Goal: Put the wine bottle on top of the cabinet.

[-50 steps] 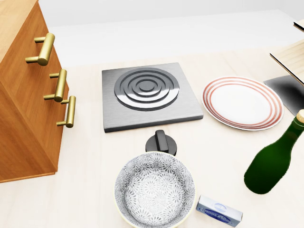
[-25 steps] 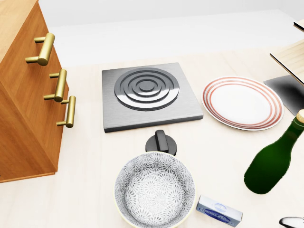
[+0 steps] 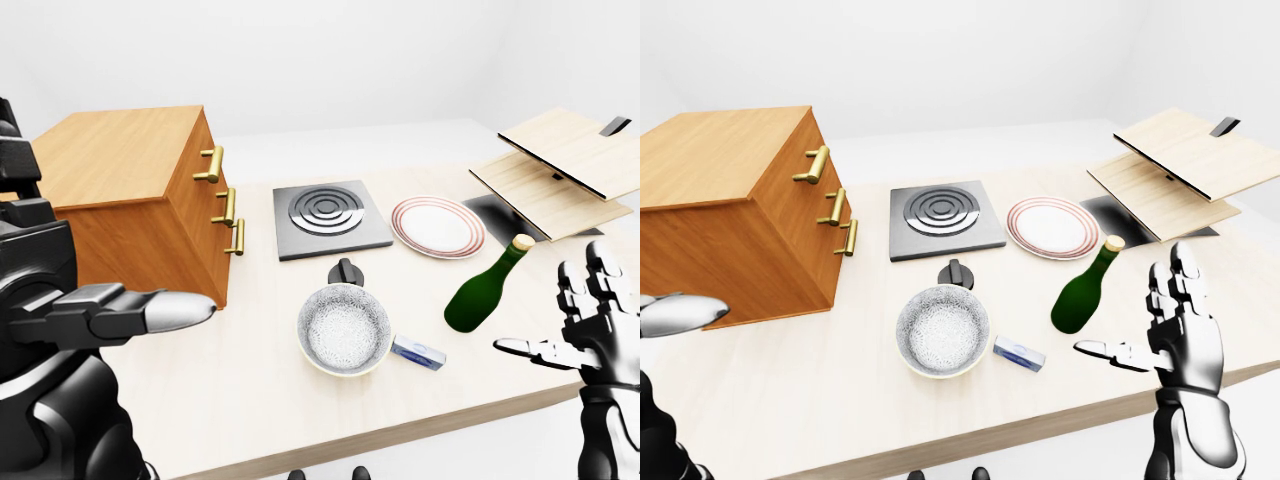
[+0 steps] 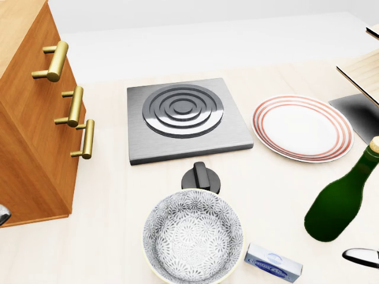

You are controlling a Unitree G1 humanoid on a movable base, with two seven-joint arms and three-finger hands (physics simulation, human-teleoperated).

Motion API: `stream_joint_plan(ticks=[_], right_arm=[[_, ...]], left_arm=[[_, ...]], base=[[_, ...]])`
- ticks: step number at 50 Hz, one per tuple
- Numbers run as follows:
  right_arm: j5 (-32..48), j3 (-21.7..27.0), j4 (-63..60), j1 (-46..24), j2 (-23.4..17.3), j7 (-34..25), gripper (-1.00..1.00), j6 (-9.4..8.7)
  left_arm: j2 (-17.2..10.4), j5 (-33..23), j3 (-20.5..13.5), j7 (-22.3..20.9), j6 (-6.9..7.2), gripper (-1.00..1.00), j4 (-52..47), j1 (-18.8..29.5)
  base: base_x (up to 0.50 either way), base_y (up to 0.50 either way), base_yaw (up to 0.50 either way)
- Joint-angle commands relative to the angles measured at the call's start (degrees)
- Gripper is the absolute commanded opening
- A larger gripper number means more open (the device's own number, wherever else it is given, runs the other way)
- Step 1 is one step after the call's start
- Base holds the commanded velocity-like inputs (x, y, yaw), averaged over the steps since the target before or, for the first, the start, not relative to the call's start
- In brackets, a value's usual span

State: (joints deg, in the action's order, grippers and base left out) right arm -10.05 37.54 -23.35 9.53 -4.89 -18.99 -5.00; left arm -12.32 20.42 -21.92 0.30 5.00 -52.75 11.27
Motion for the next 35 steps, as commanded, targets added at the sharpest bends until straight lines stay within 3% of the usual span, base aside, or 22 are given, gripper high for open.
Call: stream_joint_plan(ticks=[1, 28, 35], right_arm=[[-0.2, -1.9, 4.6, -1.9, -2.2, 1.7, 1.00, 0.00], [-0.2, -7.2, 14.6, -7.7, -7.5, 5.9, 1.00, 0.00], [-1.2, -7.6, 18.3, -8.9, -8.5, 5.9, 1.00, 0.00]], left_arm=[[0.3, -0.6, 0.2, -0.5, 0.00, 1.00, 0.7, -0.4], [1.5, -4.4, 2.6, -2.1, 0.00, 1.00, 6.4, -1.5], [1.6, -4.0, 1.9, -2.2, 0.00, 1.00, 5.4, -1.6]], base=[[0.00, 0.00, 0.00], [0.00, 0.00, 0.00], [0.00, 0.00, 0.00]])
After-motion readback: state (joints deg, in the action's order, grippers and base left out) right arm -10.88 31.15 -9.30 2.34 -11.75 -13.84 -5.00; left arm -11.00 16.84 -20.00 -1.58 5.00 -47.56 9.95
